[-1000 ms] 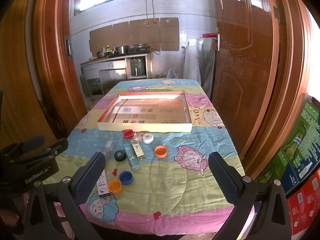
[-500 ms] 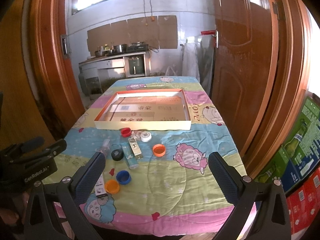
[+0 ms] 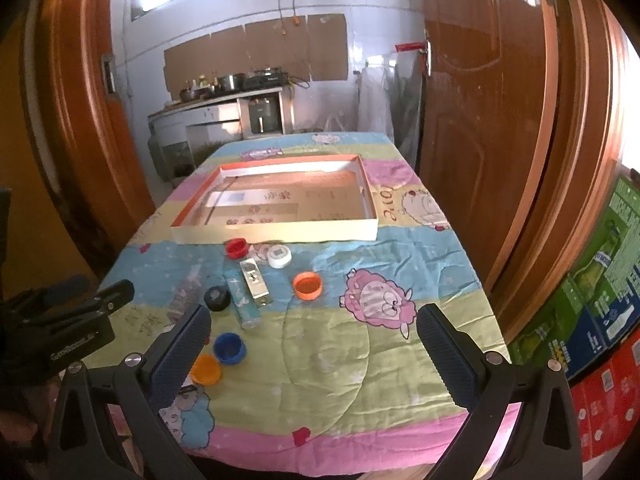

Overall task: Organize rigid objects
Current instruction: 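Grasp the clear lip-gloss tube with the left gripper while the right grasps the orange cap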

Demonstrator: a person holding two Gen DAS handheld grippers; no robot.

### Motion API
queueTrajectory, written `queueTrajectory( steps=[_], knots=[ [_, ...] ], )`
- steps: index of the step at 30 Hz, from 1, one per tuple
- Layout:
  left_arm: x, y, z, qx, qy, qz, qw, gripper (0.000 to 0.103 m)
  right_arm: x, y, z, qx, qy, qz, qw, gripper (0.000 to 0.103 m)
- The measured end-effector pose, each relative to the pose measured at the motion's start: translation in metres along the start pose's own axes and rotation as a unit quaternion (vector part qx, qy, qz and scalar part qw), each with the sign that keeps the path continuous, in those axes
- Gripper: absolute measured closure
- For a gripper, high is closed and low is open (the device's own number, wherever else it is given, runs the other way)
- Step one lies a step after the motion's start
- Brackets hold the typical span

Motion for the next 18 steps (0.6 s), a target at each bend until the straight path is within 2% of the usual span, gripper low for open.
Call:
queueTrajectory(
  steps=[10, 18],
  knots=[
    [0.002, -0.008, -0.057, -0.008, 0.051, 0.004, 0.9987, 0.033, 0.001, -0.014, -0.042, -0.001, 0.031, -0.014, 0.999, 0.000],
    [0.006, -0.010, -0.071, 0.001, 0.055, 0.004, 0.9985, 0.034, 0.007, -0.018, -0.067, 0.004, 0.040, -0.014, 0.999, 0.000]
  ],
)
Point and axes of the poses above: each gripper's, at about its wrist camera, not at the fingertips, and z roughly against the way its jaws point, y to its left, x to its top, the point moved 2 cm from there along -z, roughly the way its jaws point, and after that the axes turned 8 degrees about z, right-handed, at the moved point
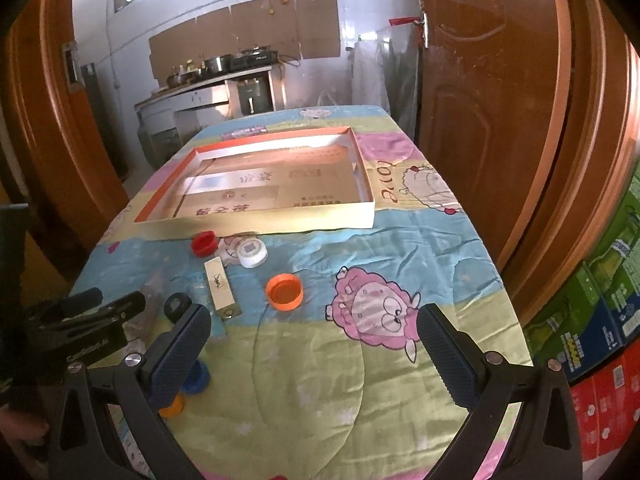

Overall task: Organize rigid objects
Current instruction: 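Grasp the clear lip-gloss tube with the left gripper while the right grasps the orange cap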

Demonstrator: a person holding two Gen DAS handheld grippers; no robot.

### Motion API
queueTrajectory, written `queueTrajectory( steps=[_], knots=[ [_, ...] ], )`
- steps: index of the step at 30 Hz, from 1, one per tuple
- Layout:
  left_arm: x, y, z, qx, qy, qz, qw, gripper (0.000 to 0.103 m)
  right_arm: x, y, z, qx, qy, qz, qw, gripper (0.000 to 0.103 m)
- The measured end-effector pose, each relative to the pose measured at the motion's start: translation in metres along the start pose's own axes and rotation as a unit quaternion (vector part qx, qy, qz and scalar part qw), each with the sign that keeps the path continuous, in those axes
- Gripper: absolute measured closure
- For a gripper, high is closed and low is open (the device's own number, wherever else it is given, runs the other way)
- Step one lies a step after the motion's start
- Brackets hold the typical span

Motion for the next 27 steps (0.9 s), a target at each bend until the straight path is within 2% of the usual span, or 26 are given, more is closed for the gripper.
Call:
queueTrajectory(
  steps=[11, 15, 21, 23, 25, 26, 27],
  knots=[
    [-0.001, -0.001, -0.020, 0.000, 0.014, -0.004, 0.9999, 0.034, 0.003, -0.002, -0.027, -0.001, 0.017, 0.003, 1.000, 0.000],
    [-0.003, -0.002, -0.029, 0.003, 0.021, -0.009, 0.9997, 0.037, 0.004, -0.001, -0.036, 0.001, 0.023, 0.003, 1.000, 0.000],
    [-0.004, -0.001, -0.032, -0.001, 0.009, -0.019, 0.9998, 0.037, 0.004, -0.001, -0.049, 0.000, 0.031, 0.004, 1.000, 0.000],
    [-0.006, -0.002, -0.032, 0.001, 0.002, -0.032, 0.9995, 0.038, 0.004, 0.000, -0.055, -0.003, 0.033, 0.011, 0.999, 0.004],
    [-0.007, -0.001, -0.030, -0.002, -0.002, -0.029, 0.9996, 0.043, 0.003, 0.002, -0.058, -0.003, 0.033, 0.024, 0.999, 0.008],
    [-0.007, 0.000, -0.029, 0.002, -0.003, -0.027, 0.9996, 0.050, 0.003, 0.004, -0.062, -0.005, 0.035, 0.033, 0.999, 0.011],
    [-0.006, 0.001, -0.028, 0.005, -0.004, -0.026, 0.9996, 0.062, 0.003, 0.004, -0.065, -0.005, 0.038, 0.037, 0.999, 0.018]
  ],
)
Point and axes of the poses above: each gripper's, at about its wrist camera, not at the fingertips, and z roughly against the way its jaws point, y to its left, x to its top, the point moved 2 cm from there along -z, roughly the way its jaws point, and after that the axes turned 8 degrees about z, right-handed, at the moved point
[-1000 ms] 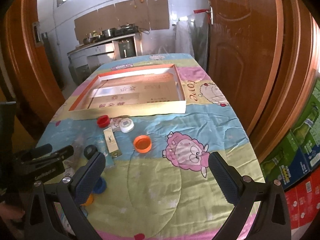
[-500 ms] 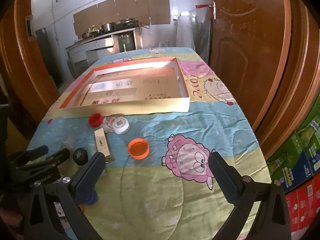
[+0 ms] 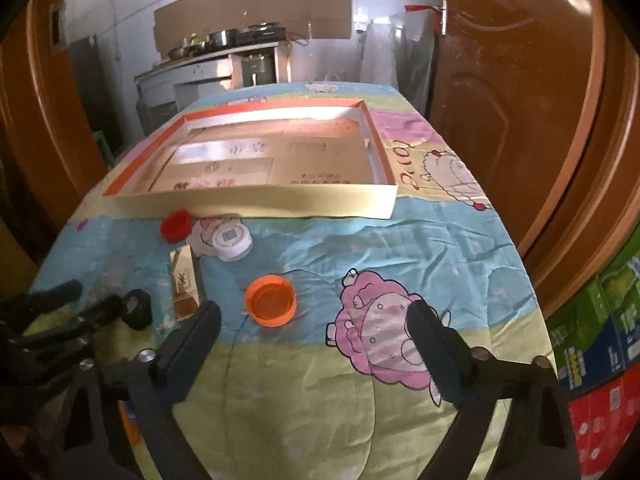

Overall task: Organize rigid objects
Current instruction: 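Grasp the clear lip-gloss tube with the left gripper while the right grasps the orange cap, then carry the lip-gloss tube and orange cap with both grippers into the box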

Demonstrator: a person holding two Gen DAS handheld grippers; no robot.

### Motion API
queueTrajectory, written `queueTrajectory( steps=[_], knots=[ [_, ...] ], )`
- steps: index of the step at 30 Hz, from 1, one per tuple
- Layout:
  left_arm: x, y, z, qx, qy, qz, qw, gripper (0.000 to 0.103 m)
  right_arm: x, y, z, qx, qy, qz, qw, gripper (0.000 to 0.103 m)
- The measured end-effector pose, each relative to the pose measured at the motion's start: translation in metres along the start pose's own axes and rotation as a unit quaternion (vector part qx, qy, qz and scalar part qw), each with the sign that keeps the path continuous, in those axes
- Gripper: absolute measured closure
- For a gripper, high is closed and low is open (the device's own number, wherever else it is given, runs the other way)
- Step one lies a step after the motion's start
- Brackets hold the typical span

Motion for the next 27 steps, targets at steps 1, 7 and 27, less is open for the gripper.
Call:
queueTrajectory(
  steps=[1, 7, 27],
  knots=[
    [0.001, 0.000, 0.000, 0.000, -0.001, -0.001, 1.0000, 0.069, 0.000, 0.001, -0.004, 0.004, 0.004, 0.004, 1.000, 0.022],
    [0.002, -0.003, 0.001, 0.007, -0.007, -0.016, 0.9998, 0.082, 0.004, 0.008, -0.022, 0.025, 0.016, 0.023, 0.999, 0.039],
    [0.021, 0.008, 0.028, -0.049, -0.030, -0.009, 0.9983, 0.083, 0.012, 0.016, 0.006, 0.056, -0.014, 0.047, 0.997, 0.072]
  ],
)
Point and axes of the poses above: each gripper's, at about its wrist camera, not at the fingertips, and z roughly against the way its jaws point, y to its left, x to its top, the point moved 2 cm from there along -z, roughly the way its jaws point, and after that the axes turned 8 degrees about z, right-handed, at the moved point
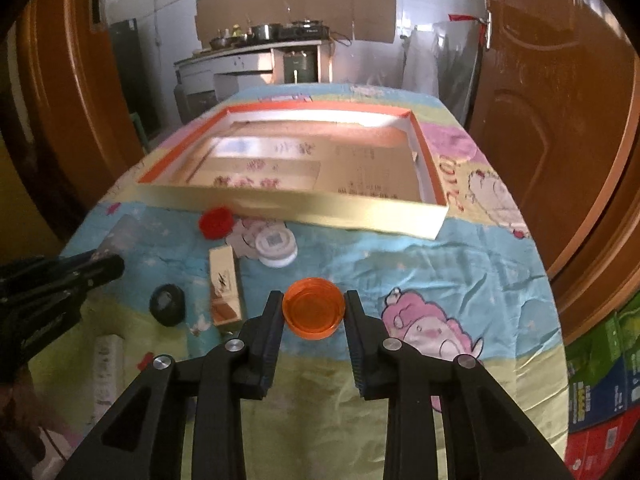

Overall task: Organize rigid objects
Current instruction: 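Carry the lip-gloss tube and orange cap with both grippers into the box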

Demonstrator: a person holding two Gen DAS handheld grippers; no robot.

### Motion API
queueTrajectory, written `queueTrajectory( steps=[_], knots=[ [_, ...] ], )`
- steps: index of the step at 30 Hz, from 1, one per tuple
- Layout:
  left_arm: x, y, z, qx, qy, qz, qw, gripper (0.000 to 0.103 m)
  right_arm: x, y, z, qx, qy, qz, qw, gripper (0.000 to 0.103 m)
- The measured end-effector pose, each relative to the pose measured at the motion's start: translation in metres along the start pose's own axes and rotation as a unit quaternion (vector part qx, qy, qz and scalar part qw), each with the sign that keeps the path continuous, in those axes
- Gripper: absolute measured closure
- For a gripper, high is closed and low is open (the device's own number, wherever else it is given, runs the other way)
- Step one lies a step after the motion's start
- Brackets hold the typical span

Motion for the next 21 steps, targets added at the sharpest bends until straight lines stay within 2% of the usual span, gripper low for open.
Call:
queueTrajectory(
  steps=[5, 11, 15, 21],
  knots=[
    [0.027, -0.008, 0.017, 0.000, -0.022, -0.011, 0.9997, 0.083, 0.020, -0.004, 0.014, 0.007, -0.018, 0.010, 1.000, 0.072],
    [0.082, -0.012, 0.026, -0.012, -0.037, 0.001, 0.9992, 0.083, 0.057, -0.015, 0.024, 0.025, -0.041, 0.023, 0.999, 0.072],
    [0.118, -0.016, 0.017, -0.029, -0.031, 0.012, 0.9990, 0.083, 0.094, -0.021, 0.022, 0.041, -0.054, 0.037, 0.997, 0.072],
    [0.162, -0.015, -0.019, -0.022, -0.004, 0.010, 0.9997, 0.083, 0.154, -0.027, 0.000, 0.062, -0.061, 0.048, 0.995, 0.072]
  ],
)
Point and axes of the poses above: each gripper's, at about its wrist camera, not at the fingertips, and z roughly against the way its jaws point, y to its left, x to its top, the point moved 2 cm from there along -z, roughly the way its jaws point, and after that the axes turned 8 degrees about z, right-handed, at the moved point
